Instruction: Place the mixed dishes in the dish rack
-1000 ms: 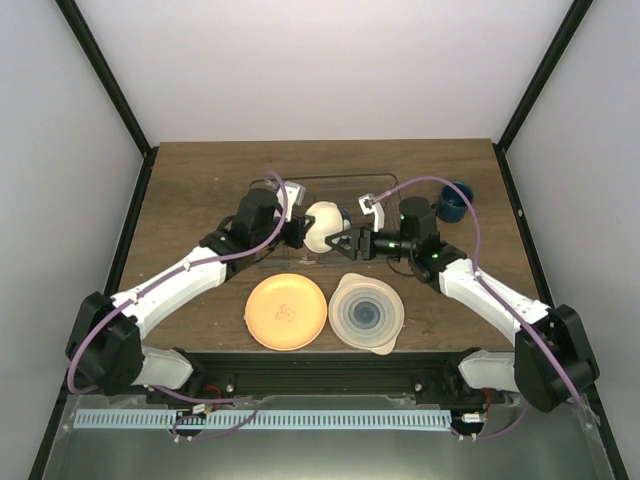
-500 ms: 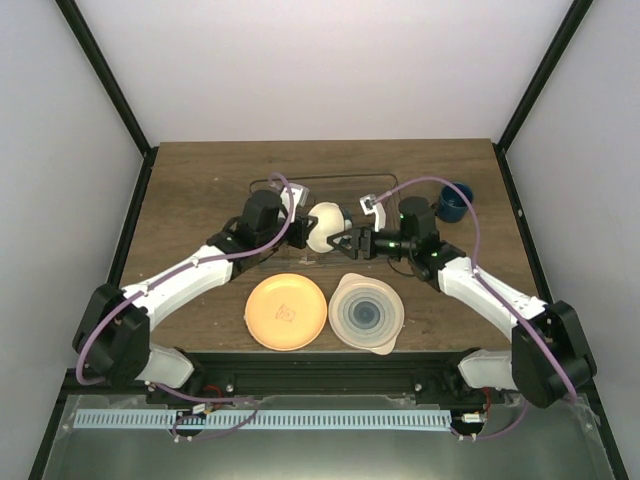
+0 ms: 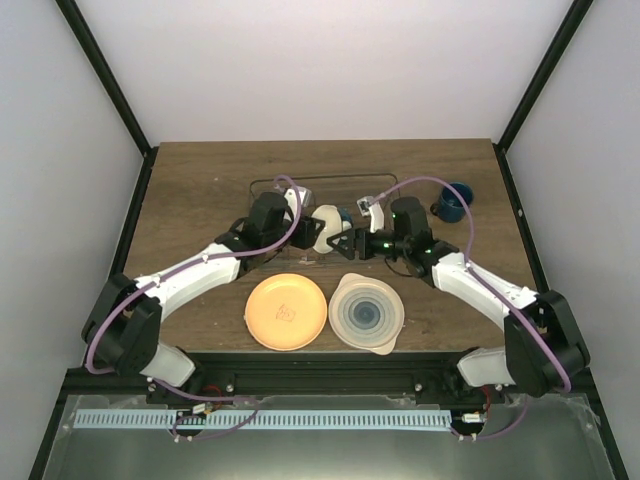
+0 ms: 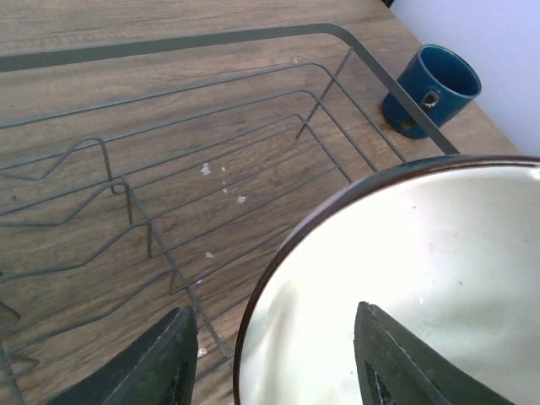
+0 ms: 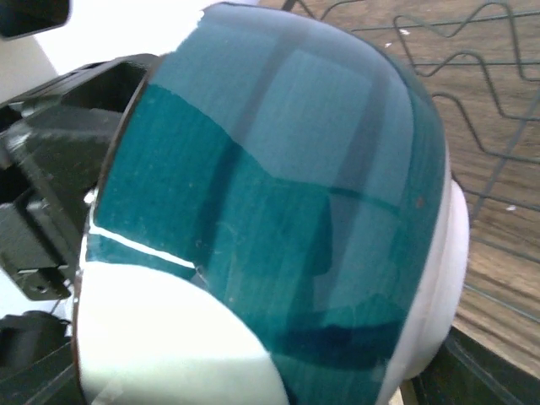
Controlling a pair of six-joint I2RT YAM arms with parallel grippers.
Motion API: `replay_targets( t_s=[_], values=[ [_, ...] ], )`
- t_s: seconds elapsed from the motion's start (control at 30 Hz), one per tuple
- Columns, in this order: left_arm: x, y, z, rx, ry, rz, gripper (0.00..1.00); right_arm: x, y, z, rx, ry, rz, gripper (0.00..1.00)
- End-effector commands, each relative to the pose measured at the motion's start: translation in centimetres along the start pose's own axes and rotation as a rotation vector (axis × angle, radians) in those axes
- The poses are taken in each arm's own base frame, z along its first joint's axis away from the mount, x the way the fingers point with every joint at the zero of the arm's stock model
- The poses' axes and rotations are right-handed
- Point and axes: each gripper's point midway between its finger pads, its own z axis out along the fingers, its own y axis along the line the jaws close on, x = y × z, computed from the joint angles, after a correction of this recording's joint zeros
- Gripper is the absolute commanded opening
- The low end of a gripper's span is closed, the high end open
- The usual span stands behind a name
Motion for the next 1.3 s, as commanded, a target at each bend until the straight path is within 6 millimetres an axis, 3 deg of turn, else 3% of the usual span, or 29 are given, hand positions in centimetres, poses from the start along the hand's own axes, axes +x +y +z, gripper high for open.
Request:
replay_targets(
  t_s=[0.0,0.13,0.27,0.47,0.63,0.97,1.27],
  values=[
    [0.6,1.6,-0.2,-0.069,0.012,0.008,0.58,-4.6,0.4,-0.5,0.054,-0.113,-0.107,0.33],
    [0.4,3.2,-1.7,-0.150,0.011,0.020,0.84,-5.8,-1.1,-0.7,0.127,-0.119,-0.108,0.33],
    [-0.4,4.7,-4.1,-0.237,-0.009,0.021,0.93,-7.2,-2.7,-0.8,0.242,-0.114,-0.123,0.33],
    [-1.2,6.0,-8.2,-0.311,-0.048,0.024,0.96,-8.9,-5.7,-1.3,0.453,-0.074,-0.141,0.33],
    [-1.0,6.1,-10.2,-0.321,-0.073,0.025,0.97,-9.4,-7.7,-2.1,0.589,-0.043,-0.142,0.33],
    [0.2,6.4,-11.1,-0.325,-0.071,0.014,0.97,-9.3,-10.9,-4.0,0.935,0.050,-0.226,0.33],
    [0.9,6.5,-11.6,-0.318,-0.082,0.001,0.97,-7.7,-12.7,-1.4,1.097,0.202,-0.351,0.33]
  ],
)
